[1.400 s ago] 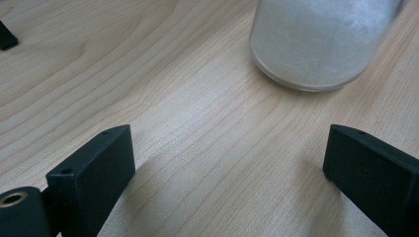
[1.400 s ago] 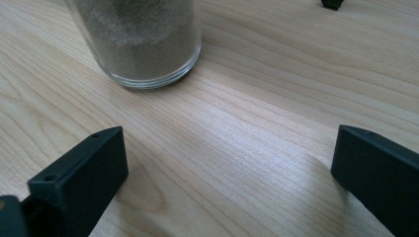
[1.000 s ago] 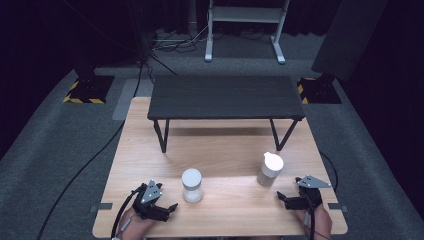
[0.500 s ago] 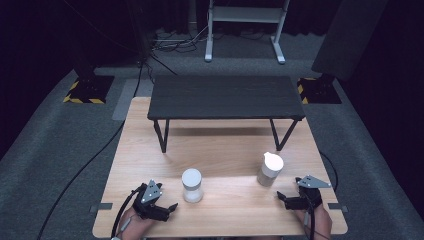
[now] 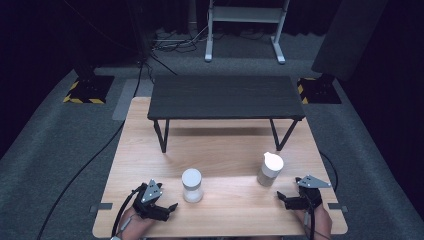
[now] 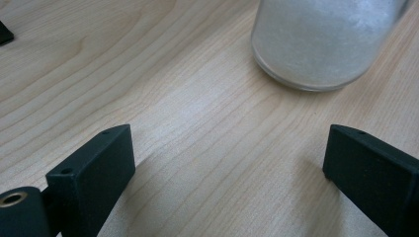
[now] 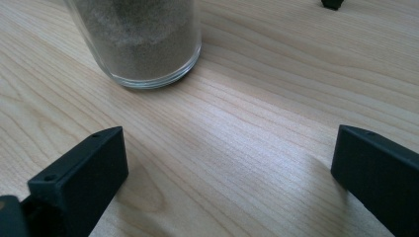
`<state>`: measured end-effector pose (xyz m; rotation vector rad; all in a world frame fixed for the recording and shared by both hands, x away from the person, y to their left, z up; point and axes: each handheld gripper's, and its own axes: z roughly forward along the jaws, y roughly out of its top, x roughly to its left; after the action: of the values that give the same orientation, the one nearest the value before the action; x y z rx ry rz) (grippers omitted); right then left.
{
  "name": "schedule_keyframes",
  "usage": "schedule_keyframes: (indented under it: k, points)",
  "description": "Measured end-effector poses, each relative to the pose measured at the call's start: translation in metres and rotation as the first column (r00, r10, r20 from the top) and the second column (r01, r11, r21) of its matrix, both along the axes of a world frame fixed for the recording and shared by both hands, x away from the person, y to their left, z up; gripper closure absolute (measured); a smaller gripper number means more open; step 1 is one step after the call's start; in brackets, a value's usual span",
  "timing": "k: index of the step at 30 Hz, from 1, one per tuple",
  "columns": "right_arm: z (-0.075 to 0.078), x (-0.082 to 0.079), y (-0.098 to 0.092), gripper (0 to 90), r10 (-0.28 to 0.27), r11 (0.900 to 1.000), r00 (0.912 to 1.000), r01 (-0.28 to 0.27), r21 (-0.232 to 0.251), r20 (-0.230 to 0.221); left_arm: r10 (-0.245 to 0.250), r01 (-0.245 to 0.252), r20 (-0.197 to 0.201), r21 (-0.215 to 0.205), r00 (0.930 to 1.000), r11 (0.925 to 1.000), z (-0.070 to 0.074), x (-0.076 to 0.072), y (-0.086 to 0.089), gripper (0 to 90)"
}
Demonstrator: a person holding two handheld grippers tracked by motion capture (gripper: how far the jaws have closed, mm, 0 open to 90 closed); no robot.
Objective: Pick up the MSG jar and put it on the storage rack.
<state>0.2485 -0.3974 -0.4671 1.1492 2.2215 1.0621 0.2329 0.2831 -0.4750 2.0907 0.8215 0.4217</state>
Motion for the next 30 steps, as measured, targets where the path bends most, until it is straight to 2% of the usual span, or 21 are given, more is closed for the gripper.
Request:
schedule_keyframes:
  k: [7,10,13,16,22,26,30]
  points:
    - [0.000,0.000,0.000,0.7,-0.001,1.000,1.0000,0.001,0.000,0.000,0.002,-0.002,0.008,0.004,1.0000,1.0000,0.000,-0.002,-0.001,5.7]
    - [0.000,0.000,0.000,0.7,-0.001,1.000,1.0000,0.001,0.000,0.000,0.003,-0.004,0.017,0.016,0.9998,0.9999,0.001,-0.004,-0.003,5.7]
    - [0.000,0.000,0.000,0.7,-0.001,1.000,1.0000,0.001,0.000,0.000,0.009,-0.009,0.007,0.035,0.9999,0.9993,0.006,-0.004,-0.006,5.7]
    - [0.000,0.000,0.000,0.7,-0.001,1.000,1.0000,0.001,0.000,-0.001,0.003,-0.003,0.015,0.020,0.9999,0.9998,0.008,-0.005,-0.005,5.7]
    - [0.000,0.000,0.000,0.7,-0.001,1.000,1.0000,0.001,0.000,0.000,-0.019,0.024,0.078,-0.058,0.9967,0.9980,0.023,-0.015,-0.002,5.5]
    - [0.000,0.000,0.000,0.7,-0.002,1.000,1.0000,0.002,-0.001,0.000,-0.018,0.031,0.113,-0.118,0.9934,0.9925,0.033,-0.021,-0.001,5.5]
    - [0.000,0.000,0.000,0.7,-0.002,1.000,1.0000,0.002,-0.001,0.000,-0.013,0.043,0.167,-0.179,0.9858,0.9828,0.041,-0.030,0.001,5.5]
